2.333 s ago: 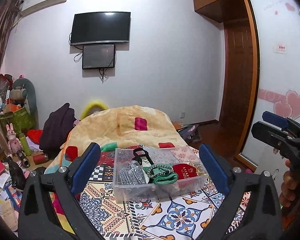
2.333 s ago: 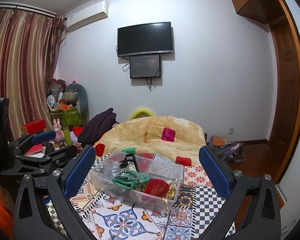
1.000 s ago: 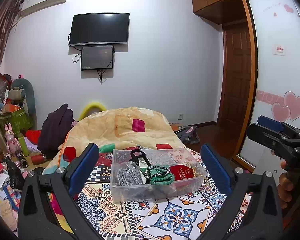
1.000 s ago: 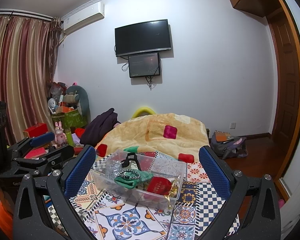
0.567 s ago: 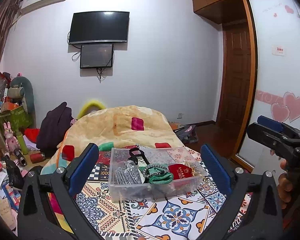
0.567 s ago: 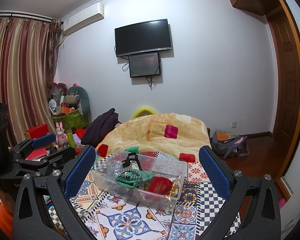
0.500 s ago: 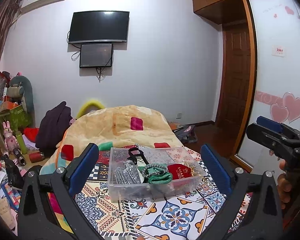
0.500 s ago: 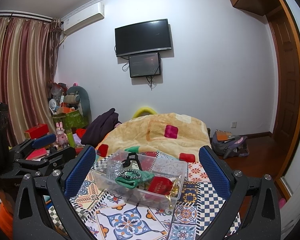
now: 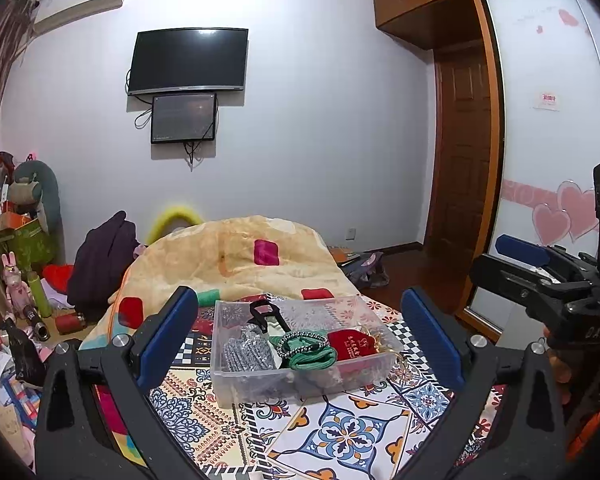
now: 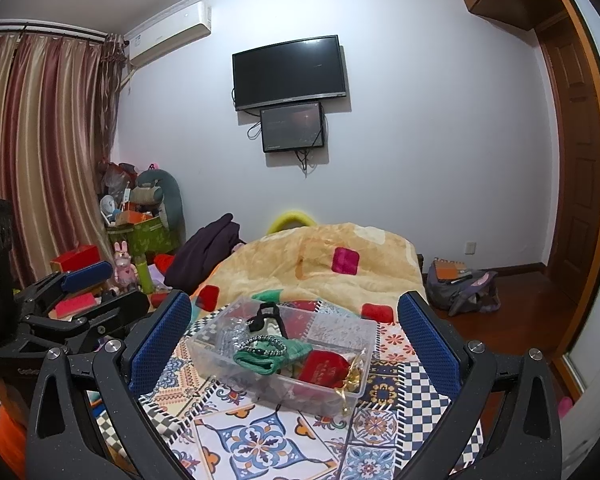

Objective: Organize soft objects

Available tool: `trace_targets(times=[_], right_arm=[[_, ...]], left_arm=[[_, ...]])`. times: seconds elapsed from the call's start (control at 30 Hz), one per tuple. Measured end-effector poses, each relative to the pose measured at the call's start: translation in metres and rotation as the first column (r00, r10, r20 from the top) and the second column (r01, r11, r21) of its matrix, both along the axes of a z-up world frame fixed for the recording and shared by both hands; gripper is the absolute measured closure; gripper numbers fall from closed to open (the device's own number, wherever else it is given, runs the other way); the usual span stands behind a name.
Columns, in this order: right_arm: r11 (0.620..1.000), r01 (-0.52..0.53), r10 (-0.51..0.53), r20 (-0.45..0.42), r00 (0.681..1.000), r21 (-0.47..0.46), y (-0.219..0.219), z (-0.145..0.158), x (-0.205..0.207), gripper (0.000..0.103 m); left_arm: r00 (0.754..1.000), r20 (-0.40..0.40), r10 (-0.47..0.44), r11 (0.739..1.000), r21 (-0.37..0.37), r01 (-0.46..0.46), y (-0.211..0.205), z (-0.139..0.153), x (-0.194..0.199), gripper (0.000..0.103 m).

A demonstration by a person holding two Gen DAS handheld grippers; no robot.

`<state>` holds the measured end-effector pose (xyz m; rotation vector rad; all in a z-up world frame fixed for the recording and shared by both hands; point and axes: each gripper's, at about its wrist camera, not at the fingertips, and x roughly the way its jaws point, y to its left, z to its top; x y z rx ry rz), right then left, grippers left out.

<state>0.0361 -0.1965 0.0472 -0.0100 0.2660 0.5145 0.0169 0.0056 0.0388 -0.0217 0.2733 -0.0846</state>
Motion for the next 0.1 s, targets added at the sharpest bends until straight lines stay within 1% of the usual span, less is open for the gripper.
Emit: trace_targets(times=[0.1], right_arm=[[1.000, -0.003, 0.003, -0.006, 1.000, -0.001, 0.0010, -0.0005, -0.0002, 0.000]], left_arm=[[1.000, -0.006, 0.008, 1.000, -0.004, -0.008, 0.0006, 0.0008, 0.0005, 0.000]])
